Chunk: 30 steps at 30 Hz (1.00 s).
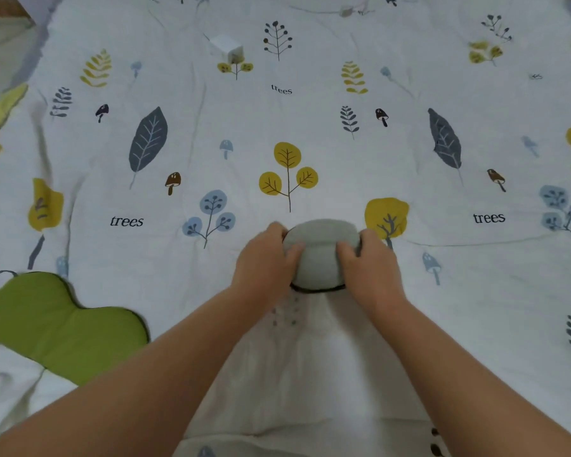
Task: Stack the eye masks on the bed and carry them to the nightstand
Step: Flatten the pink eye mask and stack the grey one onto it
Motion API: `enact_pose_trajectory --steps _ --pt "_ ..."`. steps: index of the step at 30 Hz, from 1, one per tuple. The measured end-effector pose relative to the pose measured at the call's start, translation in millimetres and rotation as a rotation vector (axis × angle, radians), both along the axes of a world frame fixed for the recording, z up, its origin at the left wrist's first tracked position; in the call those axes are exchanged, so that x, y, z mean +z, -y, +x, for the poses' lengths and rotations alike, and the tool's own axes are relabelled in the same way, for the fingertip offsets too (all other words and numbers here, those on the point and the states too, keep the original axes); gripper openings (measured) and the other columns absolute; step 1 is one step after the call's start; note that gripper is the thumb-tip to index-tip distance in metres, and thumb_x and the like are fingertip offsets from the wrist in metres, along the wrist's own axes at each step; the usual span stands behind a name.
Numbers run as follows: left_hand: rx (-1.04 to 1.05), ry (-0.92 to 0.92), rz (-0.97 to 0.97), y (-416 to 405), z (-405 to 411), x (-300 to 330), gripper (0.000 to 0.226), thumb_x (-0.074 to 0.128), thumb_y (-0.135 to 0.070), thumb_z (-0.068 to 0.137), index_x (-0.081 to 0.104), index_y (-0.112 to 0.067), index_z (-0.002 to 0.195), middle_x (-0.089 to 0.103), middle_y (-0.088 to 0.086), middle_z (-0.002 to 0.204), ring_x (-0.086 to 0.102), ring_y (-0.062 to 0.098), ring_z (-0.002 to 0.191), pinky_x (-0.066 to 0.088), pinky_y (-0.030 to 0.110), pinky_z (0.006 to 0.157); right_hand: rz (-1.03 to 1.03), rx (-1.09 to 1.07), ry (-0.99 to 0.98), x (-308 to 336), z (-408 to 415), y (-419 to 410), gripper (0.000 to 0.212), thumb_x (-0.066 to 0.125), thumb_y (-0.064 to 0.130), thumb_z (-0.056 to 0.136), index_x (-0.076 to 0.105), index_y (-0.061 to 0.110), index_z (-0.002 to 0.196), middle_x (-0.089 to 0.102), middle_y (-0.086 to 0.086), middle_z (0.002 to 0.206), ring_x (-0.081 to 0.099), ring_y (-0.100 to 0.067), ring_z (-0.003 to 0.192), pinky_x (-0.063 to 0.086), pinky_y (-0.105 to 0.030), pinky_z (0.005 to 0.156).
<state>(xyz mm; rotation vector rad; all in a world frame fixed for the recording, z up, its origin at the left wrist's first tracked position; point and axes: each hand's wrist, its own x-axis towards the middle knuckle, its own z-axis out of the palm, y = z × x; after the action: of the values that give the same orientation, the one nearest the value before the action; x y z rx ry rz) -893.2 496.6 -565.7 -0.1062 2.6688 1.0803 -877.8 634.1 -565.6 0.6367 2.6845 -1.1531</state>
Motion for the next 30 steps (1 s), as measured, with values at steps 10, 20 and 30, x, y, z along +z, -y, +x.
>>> enact_pose_trajectory --steps 10,20,30 --pt "-0.058 0.039 -0.194 -32 -40 -25 0.034 0.044 -0.031 0.091 0.047 -0.007 0.114 0.048 0.017 0.116 0.054 0.033 0.097 0.042 0.036 0.078 0.188 0.046 0.08 -26 -30 -29 0.023 0.043 0.026 0.091 0.046 0.006 0.103 0.058 -0.024 0.11 0.052 -0.037 0.095 0.032 -0.036 0.071" --pt "-0.385 -0.103 -0.491 -13 -22 -45 0.056 0.028 -0.042 0.094 0.011 -0.029 0.146 0.024 0.012 0.153 0.025 0.028 0.136 0.027 0.043 0.107 0.523 0.488 0.161 -31 -6 -11 0.06 0.028 0.039 0.097 0.003 0.019 0.148 -0.005 -0.008 0.159 -0.003 -0.024 0.146 0.011 -0.045 0.117" --pt "-0.115 -0.171 -0.31 81 26 25 0.025 0.044 -0.015 0.086 0.064 -0.012 0.1 0.069 0.009 0.099 0.057 0.028 0.094 0.042 0.039 0.083 0.241 0.393 -0.202 28 42 58 0.025 0.049 0.01 0.087 0.06 0.007 0.109 0.058 -0.012 0.111 0.052 -0.03 0.103 0.04 -0.038 0.086"
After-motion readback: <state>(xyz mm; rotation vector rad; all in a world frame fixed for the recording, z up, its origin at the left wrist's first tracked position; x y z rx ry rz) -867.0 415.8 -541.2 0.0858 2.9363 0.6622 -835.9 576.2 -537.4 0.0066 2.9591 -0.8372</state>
